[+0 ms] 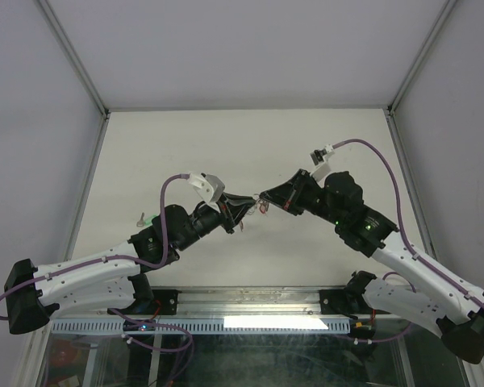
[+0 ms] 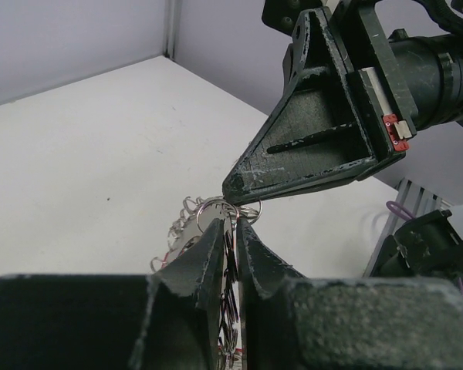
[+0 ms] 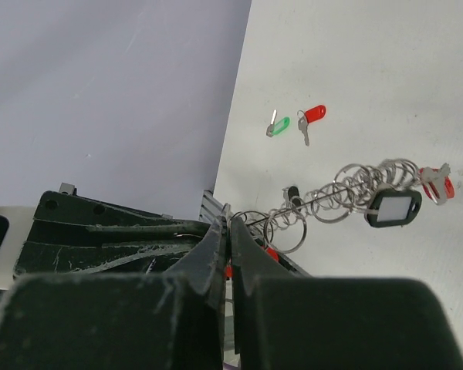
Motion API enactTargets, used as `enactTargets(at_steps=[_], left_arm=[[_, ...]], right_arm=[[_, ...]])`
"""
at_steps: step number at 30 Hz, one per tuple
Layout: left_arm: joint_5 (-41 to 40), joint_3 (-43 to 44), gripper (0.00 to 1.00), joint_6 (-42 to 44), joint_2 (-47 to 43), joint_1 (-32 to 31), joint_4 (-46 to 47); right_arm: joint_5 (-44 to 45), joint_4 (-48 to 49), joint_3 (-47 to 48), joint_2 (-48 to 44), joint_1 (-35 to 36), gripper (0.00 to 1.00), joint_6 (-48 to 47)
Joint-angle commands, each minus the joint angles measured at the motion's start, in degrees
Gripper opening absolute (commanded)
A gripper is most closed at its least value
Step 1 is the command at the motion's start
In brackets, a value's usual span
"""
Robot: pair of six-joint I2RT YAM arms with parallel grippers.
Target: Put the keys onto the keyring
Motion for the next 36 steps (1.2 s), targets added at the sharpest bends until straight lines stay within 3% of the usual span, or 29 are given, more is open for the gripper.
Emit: enactTargets(at_steps=[1, 8, 15, 17, 25, 36], left_arm=[[2.98, 0.84, 0.12, 0.51, -1.26, -0.08, 4.21], [5.06, 0.78, 0.32, 0.64, -0.96, -0.08, 4.30], [5.44, 0.29, 0.61, 0.68, -0.30, -0.08, 3.91], [5.80, 0.42, 0.64, 0.84, 0.52, -0.08, 3.36], [8.29, 4.01, 0.57, 3.54, 6.31, -0.05, 0.89], [7.19, 5.29, 0.37, 5.21, 7.92, -0.08, 0.35]], right_arm=[[0.65, 2.68, 2.22, -1.97, -0.30, 0.00, -2.59], [0.77, 1.97, 3.27, -2.50, -0.35, 0.00, -3.18], [1.89, 0.48, 4.10, -3.04, -0.35, 0.00, -3.87], [2.12, 0.05, 4.40, -3.13, -0.35, 0.00, -3.99], [2.24, -0.22, 5.07, -3.15, -0.35, 0.00, -3.74], [2.11, -0.24, 4.86, -3.62, -0.35, 0.00, -3.68]])
